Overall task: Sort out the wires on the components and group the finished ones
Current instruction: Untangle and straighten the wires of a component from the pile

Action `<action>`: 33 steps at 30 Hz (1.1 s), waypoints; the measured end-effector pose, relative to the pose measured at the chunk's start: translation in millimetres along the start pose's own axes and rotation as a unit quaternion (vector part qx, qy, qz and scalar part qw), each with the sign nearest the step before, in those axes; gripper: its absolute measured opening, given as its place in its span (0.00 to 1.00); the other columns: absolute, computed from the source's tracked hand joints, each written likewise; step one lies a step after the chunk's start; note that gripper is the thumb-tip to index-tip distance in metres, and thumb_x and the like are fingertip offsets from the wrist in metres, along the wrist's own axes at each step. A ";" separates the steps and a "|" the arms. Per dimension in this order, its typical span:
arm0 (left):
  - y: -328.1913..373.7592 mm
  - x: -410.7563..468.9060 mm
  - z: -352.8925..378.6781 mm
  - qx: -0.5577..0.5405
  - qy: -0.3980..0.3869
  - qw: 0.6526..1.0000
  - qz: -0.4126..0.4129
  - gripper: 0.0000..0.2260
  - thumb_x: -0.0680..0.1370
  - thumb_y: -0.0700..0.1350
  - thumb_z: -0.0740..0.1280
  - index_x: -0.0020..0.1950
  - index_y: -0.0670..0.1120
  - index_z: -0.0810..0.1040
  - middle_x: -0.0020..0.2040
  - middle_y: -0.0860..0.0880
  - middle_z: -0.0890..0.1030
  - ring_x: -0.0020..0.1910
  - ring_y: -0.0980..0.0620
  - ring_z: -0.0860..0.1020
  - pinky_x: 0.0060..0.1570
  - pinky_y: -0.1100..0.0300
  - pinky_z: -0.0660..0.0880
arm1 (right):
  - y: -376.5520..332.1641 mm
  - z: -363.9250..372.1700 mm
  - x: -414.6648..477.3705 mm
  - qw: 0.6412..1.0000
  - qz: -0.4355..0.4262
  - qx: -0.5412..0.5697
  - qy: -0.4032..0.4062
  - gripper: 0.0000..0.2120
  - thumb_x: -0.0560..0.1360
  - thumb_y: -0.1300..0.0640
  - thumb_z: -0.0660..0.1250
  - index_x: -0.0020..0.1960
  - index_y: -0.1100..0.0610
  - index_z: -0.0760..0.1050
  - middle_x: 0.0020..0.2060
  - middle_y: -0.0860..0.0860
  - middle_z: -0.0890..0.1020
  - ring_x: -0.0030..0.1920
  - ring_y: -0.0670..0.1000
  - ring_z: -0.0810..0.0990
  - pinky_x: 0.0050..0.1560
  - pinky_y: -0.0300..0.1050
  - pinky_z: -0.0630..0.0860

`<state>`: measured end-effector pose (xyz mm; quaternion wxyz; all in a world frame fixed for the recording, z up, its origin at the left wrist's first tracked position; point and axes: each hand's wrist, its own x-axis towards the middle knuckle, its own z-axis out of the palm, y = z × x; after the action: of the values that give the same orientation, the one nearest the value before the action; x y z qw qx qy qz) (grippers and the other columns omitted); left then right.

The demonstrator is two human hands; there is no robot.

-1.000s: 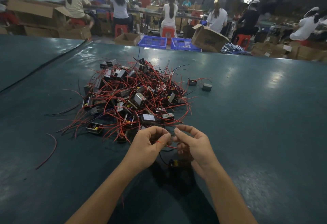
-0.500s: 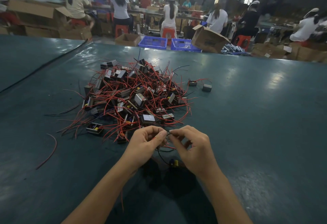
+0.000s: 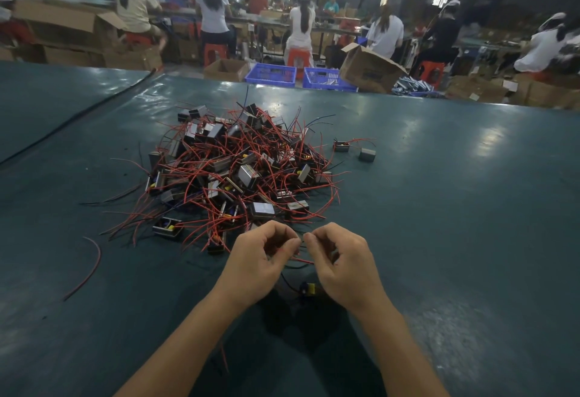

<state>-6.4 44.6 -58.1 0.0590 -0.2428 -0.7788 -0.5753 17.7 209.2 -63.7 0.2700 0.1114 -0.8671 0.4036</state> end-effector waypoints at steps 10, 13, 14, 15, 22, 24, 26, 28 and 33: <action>-0.7 -1.7 0.4 0.087 0.011 0.994 0.065 0.03 0.77 0.40 0.70 0.49 0.47 0.82 0.42 0.56 0.83 0.43 0.59 0.81 0.45 0.68 0.76 | -10.0 8.3 2.9 0.921 0.288 0.258 -0.053 0.18 0.79 0.53 0.66 0.33 0.59 0.74 0.25 0.51 0.70 0.24 0.45 0.67 0.25 0.35 0.65; 2.2 1.4 -3.0 0.012 0.009 1.000 -0.009 0.05 0.78 0.39 0.69 0.46 0.49 0.82 0.38 0.53 0.84 0.41 0.59 0.81 0.43 0.69 0.76 | -10.7 4.0 1.7 0.963 0.167 0.213 -0.019 0.11 0.77 0.55 0.69 0.37 0.54 0.78 0.28 0.46 0.77 0.27 0.43 0.73 0.29 0.34 0.69; 3.2 2.2 -4.5 -0.019 0.004 0.999 -0.033 0.05 0.78 0.39 0.69 0.45 0.48 0.82 0.38 0.52 0.84 0.40 0.59 0.81 0.42 0.68 0.77 | -10.2 2.7 1.3 0.980 0.105 0.168 -0.007 0.06 0.77 0.57 0.70 0.40 0.53 0.79 0.32 0.44 0.79 0.30 0.43 0.76 0.31 0.33 0.70; 4.2 2.7 -5.6 -0.046 0.000 0.998 -0.049 0.05 0.78 0.39 0.68 0.45 0.47 0.83 0.38 0.51 0.84 0.39 0.58 0.82 0.42 0.68 0.77 | -9.1 1.2 0.7 0.991 0.049 0.128 0.004 0.02 0.76 0.58 0.71 0.44 0.53 0.79 0.36 0.43 0.80 0.32 0.44 0.77 0.32 0.32 0.70; 8.4 4.7 -8.5 -0.110 -0.033 0.989 -0.096 0.07 0.78 0.37 0.67 0.43 0.46 0.82 0.33 0.56 0.83 0.35 0.62 0.80 0.39 0.70 0.75 | 0.2 -2.2 -0.3 0.990 -0.121 -0.048 0.051 0.04 0.76 0.60 0.72 0.50 0.59 0.81 0.45 0.47 0.79 0.35 0.42 0.75 0.30 0.43 0.76; 8.4 4.8 -9.0 -0.123 -0.035 0.986 -0.105 0.07 0.78 0.37 0.67 0.42 0.45 0.82 0.32 0.55 0.82 0.34 0.63 0.79 0.39 0.70 0.74 | 0.5 -3.3 0.3 0.991 -0.118 -0.047 0.039 0.04 0.76 0.60 0.72 0.49 0.59 0.81 0.46 0.47 0.80 0.36 0.42 0.75 0.30 0.45 0.76; 8.3 4.7 -9.2 -0.133 -0.036 0.984 -0.114 0.06 0.78 0.37 0.68 0.42 0.44 0.82 0.31 0.55 0.81 0.33 0.62 0.79 0.38 0.70 0.74 | 0.7 -4.7 0.9 0.993 -0.111 -0.032 0.020 0.04 0.76 0.59 0.71 0.49 0.59 0.81 0.44 0.46 0.80 0.37 0.41 0.75 0.32 0.45 0.77; 8.2 4.5 -9.3 -0.135 -0.041 0.982 -0.123 0.06 0.78 0.38 0.68 0.42 0.44 0.82 0.30 0.54 0.80 0.32 0.61 0.78 0.38 0.69 0.74 | 1.3 -7.2 1.3 0.994 -0.111 -0.022 -0.001 0.04 0.76 0.58 0.70 0.48 0.58 0.81 0.43 0.46 0.80 0.37 0.41 0.75 0.33 0.46 0.77; 6.5 4.6 -9.4 -0.142 -0.045 0.980 -0.131 0.07 0.78 0.39 0.67 0.41 0.44 0.82 0.29 0.53 0.79 0.31 0.59 0.76 0.38 0.67 0.74 | -0.2 -9.9 1.1 0.992 -0.112 -0.053 -0.024 0.03 0.76 0.57 0.70 0.47 0.56 0.80 0.40 0.43 0.78 0.34 0.42 0.75 0.32 0.43 0.75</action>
<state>-9.3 38.8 -47.6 -0.0872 -0.1701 -0.7165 -0.6709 20.6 216.6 -57.7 0.2987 0.2032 -0.8754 0.3213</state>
